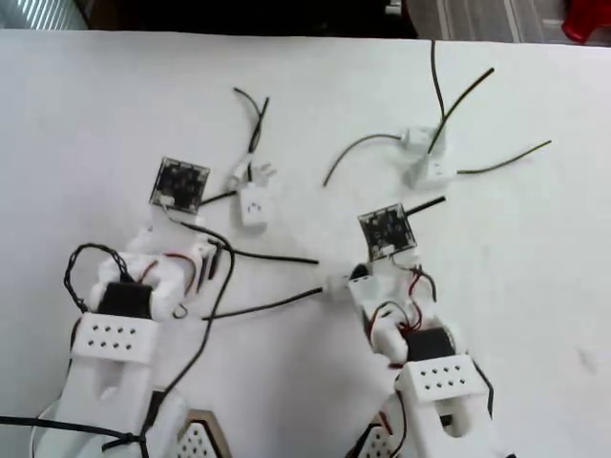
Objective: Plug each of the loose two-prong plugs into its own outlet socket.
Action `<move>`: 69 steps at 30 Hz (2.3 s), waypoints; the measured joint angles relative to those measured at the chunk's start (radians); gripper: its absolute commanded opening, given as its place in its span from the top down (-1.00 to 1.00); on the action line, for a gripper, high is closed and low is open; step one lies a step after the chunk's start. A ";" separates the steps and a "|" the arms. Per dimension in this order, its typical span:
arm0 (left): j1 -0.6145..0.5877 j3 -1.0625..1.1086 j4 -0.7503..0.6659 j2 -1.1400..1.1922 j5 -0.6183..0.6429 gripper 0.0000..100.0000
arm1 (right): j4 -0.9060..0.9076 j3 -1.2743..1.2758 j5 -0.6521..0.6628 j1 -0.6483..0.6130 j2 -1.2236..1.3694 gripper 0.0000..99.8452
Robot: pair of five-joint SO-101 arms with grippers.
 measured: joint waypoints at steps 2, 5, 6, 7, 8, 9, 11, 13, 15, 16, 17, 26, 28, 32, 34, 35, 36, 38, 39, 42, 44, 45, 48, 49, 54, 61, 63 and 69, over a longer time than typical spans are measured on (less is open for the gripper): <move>0.000 0.000 0.000 0.000 0.000 0.64 | -0.005 0.021 -0.002 -0.021 -0.002 0.97; 0.000 0.000 0.000 0.000 0.000 0.64 | 0.000 0.037 -0.038 -0.046 0.009 0.97; 0.000 0.000 0.000 0.000 0.000 0.64 | 0.000 0.037 -0.046 -0.048 0.009 0.97; 0.000 0.000 0.000 0.000 0.000 0.64 | 0.002 0.037 -0.049 -0.049 0.009 0.97; 0.000 0.000 0.000 0.000 0.000 0.64 | 0.002 0.037 -0.051 -0.049 0.009 0.97; 0.000 0.000 0.000 0.000 0.000 0.64 | 0.002 0.037 -0.051 -0.049 0.009 0.97; 0.000 0.000 0.000 0.000 0.000 0.64 | 0.002 0.043 -0.035 -0.049 0.002 0.97; 0.000 0.000 0.000 0.000 0.000 0.64 | -0.003 0.049 -0.011 -0.051 0.000 0.97; 0.000 0.000 0.000 0.000 0.000 0.64 | -0.005 0.051 0.011 -0.051 0.000 0.97; 0.000 0.000 0.000 0.000 0.000 0.64 | -0.005 0.057 0.021 -0.051 0.000 0.97; 0.000 0.000 0.000 0.000 0.000 0.64 | -0.005 0.060 0.034 -0.051 0.000 0.97; 0.000 0.018 -0.002 -0.002 0.003 0.64 | -0.040 0.060 0.106 -0.003 0.006 0.97; 0.002 0.018 -0.002 -0.002 0.003 0.64 | -0.106 0.061 0.106 0.057 0.011 0.97; 0.002 0.018 -0.002 -0.002 0.003 0.64 | -0.252 0.063 0.107 0.170 0.012 0.97; 0.002 0.018 -0.002 -0.002 0.003 0.64 | -0.310 0.063 0.075 0.204 0.012 0.97; 0.002 0.018 -0.002 -0.002 0.003 0.64 | -0.334 0.063 0.048 0.219 0.012 0.97; 0.002 0.018 -0.002 -0.002 0.003 0.64 | -0.353 0.063 0.020 0.235 0.012 0.97; 0.002 0.018 -0.002 -0.002 0.003 0.64 | -0.385 0.061 -0.029 0.256 0.012 0.97; 0.002 0.018 -0.002 -0.002 0.003 0.64 | -0.393 0.052 -0.052 0.264 0.014 0.97; 0.002 0.018 -0.002 -0.002 0.003 0.64 | -0.402 0.003 -0.123 0.285 0.014 0.97; 0.002 0.018 -0.002 -0.002 0.003 0.64 | -0.402 -0.031 -0.164 0.304 0.014 0.97; 0.002 0.018 -0.002 -0.002 0.003 0.64 | -0.402 -0.048 -0.184 0.313 0.014 0.97; 0.002 0.018 -0.002 -0.002 0.003 0.64 | -0.402 -0.094 -0.252 0.339 0.015 0.97; 0.002 0.018 -0.002 -0.002 0.003 0.64 | -0.402 -0.107 -0.269 0.344 0.023 0.97; 0.000 0.018 -0.002 -0.002 0.003 0.64 | -0.431 -0.218 -0.328 0.341 0.187 0.97; 0.000 0.018 -0.002 -0.002 0.003 0.64 | -0.456 -0.471 -0.333 0.341 0.632 0.97; 0.000 0.018 -0.002 -0.002 0.003 0.64 | -0.456 -0.537 -0.333 0.341 0.756 0.97; 0.000 0.018 -0.002 -0.002 0.003 0.64 | -0.456 -0.721 -0.333 0.342 1.069 0.96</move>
